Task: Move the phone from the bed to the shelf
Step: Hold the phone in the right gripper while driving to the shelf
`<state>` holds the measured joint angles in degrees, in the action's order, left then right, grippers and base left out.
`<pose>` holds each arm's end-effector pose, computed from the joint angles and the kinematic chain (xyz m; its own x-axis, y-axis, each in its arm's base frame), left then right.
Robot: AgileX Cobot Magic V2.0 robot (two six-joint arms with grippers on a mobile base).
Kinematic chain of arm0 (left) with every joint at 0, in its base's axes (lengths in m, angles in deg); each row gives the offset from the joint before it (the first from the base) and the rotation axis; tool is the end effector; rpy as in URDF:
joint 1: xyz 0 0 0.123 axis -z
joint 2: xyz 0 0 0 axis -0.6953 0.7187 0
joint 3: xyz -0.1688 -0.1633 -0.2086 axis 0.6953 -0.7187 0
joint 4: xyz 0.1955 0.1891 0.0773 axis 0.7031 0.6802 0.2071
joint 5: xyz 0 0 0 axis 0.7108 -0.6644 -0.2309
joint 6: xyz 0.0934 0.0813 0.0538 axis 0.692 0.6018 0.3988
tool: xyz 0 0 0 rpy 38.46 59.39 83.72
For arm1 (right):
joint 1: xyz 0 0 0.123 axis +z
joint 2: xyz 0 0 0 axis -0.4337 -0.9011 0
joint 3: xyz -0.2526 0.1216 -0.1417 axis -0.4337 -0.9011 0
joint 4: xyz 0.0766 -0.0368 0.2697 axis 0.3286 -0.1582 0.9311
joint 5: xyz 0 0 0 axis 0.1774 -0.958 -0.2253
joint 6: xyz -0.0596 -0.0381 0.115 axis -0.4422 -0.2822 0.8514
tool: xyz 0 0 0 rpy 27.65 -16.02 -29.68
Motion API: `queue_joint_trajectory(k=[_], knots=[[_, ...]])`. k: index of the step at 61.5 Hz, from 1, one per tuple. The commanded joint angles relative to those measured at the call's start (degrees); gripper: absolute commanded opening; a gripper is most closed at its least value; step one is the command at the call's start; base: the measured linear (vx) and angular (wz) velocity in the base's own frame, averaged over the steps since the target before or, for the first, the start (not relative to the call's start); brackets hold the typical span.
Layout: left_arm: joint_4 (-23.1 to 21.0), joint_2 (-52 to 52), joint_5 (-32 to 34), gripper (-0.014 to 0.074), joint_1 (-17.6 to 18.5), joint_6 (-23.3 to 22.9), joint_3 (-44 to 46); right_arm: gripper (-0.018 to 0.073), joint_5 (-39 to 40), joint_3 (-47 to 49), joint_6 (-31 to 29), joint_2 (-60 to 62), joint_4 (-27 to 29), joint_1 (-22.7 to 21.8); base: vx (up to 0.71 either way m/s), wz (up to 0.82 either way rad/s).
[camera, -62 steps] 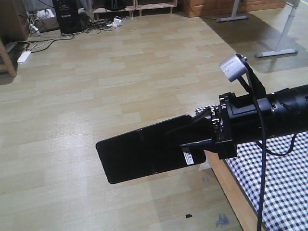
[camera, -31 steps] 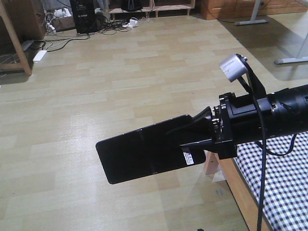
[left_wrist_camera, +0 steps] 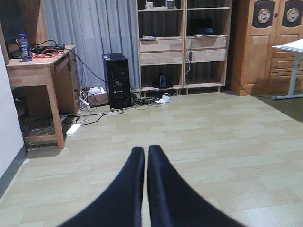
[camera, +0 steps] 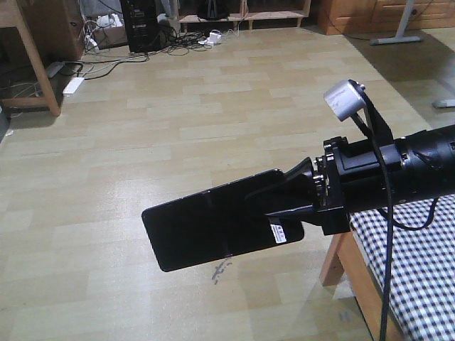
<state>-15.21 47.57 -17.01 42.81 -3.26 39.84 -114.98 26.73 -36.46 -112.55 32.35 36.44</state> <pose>0.1025 0.0019 0.1935 -0.0157 0.0138 -0.9998 -0.0191 0.9997 0.0141 0.2588 0.1700 0.3166 -0.5427 -0.2976 -0.7855 -0.8356 0.2866 0.4687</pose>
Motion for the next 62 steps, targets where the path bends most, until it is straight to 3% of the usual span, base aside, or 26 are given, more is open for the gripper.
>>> queue_joint_trajectory(k=[1,62], knots=[[-0.6,-0.3,4.2,0.0001,-0.2,-0.5,1.4,-0.0002,-5.0,1.3,-0.1,1.9,4.8,-0.1,0.27,0.08],[-0.6,-0.3,4.2,0.0001,-0.2,-0.5,1.4,-0.0002,-5.0,1.3,-0.1,1.9,4.8,-0.1,0.31,0.04]])
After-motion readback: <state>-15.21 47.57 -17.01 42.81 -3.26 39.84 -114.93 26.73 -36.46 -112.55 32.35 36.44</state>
